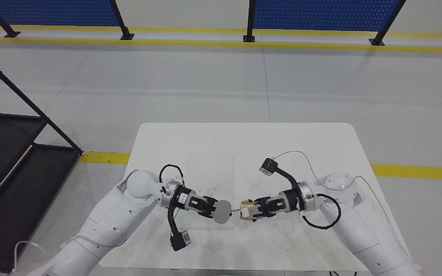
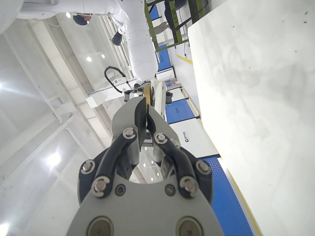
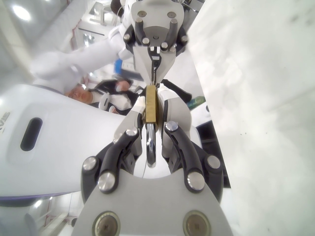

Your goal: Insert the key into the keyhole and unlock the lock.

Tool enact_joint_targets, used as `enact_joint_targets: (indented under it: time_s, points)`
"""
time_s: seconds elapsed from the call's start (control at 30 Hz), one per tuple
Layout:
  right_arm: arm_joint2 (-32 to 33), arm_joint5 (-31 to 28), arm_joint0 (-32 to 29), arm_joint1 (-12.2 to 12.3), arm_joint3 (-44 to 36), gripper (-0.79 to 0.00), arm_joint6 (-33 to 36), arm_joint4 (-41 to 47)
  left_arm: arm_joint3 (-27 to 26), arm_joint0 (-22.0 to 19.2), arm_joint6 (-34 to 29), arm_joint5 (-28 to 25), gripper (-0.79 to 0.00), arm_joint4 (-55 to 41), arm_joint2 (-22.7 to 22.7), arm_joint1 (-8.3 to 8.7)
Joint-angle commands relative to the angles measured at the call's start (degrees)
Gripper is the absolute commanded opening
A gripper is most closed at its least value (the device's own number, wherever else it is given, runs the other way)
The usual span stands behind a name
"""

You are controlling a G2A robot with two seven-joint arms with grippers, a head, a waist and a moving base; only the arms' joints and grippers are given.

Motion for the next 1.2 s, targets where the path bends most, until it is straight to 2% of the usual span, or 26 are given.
enact_joint_targets:
  time_s: [0.0, 0.47, 0.73, 1.17]
  points:
    - [-0.12, 0.09, 0.23, 0.04, -0.05, -0.785, 0.62, 0.01, -0.04, -0.05, 0.37, -0.07, -0.785, -0.12, -0.03, 0.05]
    - [-1.67, 1.31, 3.09, 0.12, 0.74, -0.785, 6.46, 1.74, -1.08, 0.04, 4.39, -0.17, -0.785, -2.97, -0.73, 0.62]
    - [-5.86, 1.49, 6.33, 0.42, 1.74, -0.785, 6.46, 4.87, -2.9, 0.32, 5.37, -1.15, -0.785, -3.67, -0.24, 1.03]
    - [-9.75, 0.24, 9.25, 1.68, 2.43, -0.785, 6.46, 6.81, -2.81, -0.29, 5.66, -1.44, -0.785, -3.45, 0.75, 1.48]
